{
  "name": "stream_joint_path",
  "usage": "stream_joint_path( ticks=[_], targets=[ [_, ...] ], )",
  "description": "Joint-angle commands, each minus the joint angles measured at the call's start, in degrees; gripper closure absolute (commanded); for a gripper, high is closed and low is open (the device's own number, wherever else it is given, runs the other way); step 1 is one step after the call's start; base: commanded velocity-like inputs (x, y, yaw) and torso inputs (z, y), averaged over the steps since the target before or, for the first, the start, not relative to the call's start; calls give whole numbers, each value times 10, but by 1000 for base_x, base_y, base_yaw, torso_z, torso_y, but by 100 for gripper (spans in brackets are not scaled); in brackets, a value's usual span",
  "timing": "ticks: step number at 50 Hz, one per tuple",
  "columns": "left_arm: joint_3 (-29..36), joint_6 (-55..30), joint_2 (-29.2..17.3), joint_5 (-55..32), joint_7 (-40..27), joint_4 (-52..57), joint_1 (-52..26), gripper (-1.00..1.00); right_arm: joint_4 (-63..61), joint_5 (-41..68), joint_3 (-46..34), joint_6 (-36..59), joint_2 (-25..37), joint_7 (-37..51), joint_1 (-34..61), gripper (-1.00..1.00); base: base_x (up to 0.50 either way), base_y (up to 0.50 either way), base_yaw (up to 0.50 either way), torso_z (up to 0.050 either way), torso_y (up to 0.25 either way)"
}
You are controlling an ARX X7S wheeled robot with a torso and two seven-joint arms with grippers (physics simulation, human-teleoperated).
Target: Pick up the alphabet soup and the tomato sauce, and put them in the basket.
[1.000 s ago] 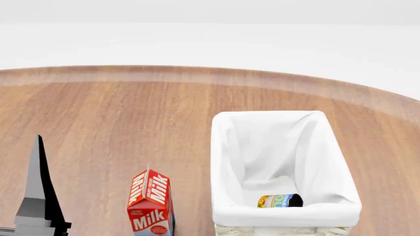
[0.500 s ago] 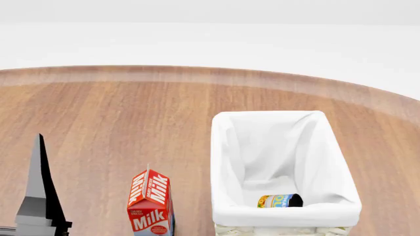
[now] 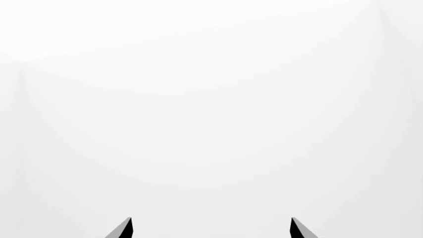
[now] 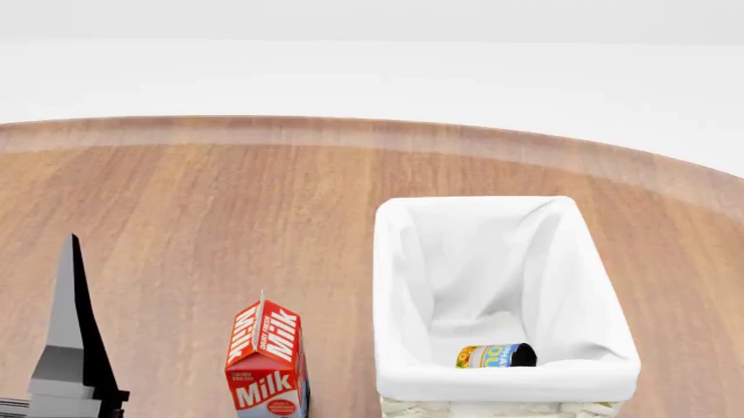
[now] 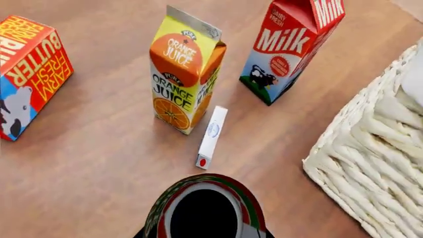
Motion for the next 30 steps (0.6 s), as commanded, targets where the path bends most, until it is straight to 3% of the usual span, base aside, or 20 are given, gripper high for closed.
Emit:
stream_joint_path(
  ticks=[1,18,30],
  targets=[
    [1,-8,-1,-2,-1,4,-5,-100,-71,-21,16,16,53,19,89,100,0,0,0,0,0],
    [3,-9,-2,-4,-2,3,-9,-100,-143,7,43,26,140,3,229,100,0,0,0,0,0],
    [8,-10,-1,-3,-4,3,-11,-100,-158,87,77,27,212,-48,346,100,0,0,0,0,0]
  ],
)
